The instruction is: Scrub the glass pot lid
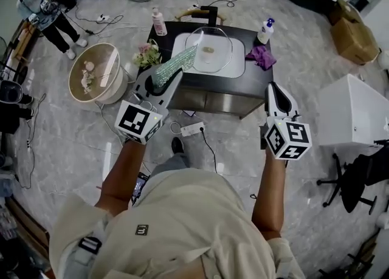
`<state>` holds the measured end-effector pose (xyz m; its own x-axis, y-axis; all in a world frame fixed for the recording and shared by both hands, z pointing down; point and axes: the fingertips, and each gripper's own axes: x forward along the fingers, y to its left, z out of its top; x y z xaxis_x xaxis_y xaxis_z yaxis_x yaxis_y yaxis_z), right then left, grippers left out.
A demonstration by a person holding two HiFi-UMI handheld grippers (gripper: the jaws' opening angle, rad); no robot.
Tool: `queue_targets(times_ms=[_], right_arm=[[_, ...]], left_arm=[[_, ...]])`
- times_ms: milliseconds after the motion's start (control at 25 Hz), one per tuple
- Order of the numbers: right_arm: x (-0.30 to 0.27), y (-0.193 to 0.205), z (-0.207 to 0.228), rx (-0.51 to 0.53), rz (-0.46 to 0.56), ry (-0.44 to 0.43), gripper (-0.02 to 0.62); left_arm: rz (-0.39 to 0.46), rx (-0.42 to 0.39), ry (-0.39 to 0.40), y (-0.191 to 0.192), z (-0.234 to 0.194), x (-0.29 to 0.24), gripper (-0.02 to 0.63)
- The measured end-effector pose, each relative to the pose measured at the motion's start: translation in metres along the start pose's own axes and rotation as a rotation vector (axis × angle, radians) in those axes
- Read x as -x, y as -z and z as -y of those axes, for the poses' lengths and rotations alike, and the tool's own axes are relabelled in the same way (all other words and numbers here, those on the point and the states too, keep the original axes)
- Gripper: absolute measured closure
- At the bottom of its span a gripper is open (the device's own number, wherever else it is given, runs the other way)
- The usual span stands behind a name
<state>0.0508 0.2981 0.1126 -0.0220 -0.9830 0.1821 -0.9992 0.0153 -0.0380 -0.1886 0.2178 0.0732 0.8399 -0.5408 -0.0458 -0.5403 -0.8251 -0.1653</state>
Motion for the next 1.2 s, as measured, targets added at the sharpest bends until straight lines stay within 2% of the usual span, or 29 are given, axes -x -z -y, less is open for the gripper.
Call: queue_targets(times_ms=[120, 240, 480, 680, 840, 1000, 1200], right_arm=[[-0.037, -0.001, -0.014, 0.01, -0.018, -0.003, 0.568], [-0.073, -0.005, -0.029, 0.026, -0.032, -0.01, 0.568], [-0.116, -0.017, -0.044, 0.055, -0.049, 0.01, 0.568], [-0.148, -0.024, -0.06, 0.079, -0.066, 0.012, 0.568], [-0.169, -0.022, -0.07, 0.105, -0.087, 0.001, 0.568], [-0.188, -0.016, -0.069, 0.105, -0.111, -0.011, 0.568], [-0.221, -0.008, -0.051, 0.089, -0.134, -0.045, 0.568]], left_arm=[[-0.002, -0.013, 0.01, 0.012, -0.033, -0.014, 0.518], [0.001, 0.006, 0.014, 0.025, -0.068, -0.026, 0.518], [-0.001, 0.022, 0.026, 0.046, -0.119, -0.041, 0.518], [-0.014, -0.003, 0.025, 0.062, -0.152, -0.048, 0.518], [-0.019, 0.034, 0.012, 0.078, -0.174, -0.056, 0.518], [-0.047, 0.06, -0.007, 0.096, -0.187, -0.068, 0.518], [-0.091, 0.042, -0.044, 0.111, -0.2, -0.09, 0.518]])
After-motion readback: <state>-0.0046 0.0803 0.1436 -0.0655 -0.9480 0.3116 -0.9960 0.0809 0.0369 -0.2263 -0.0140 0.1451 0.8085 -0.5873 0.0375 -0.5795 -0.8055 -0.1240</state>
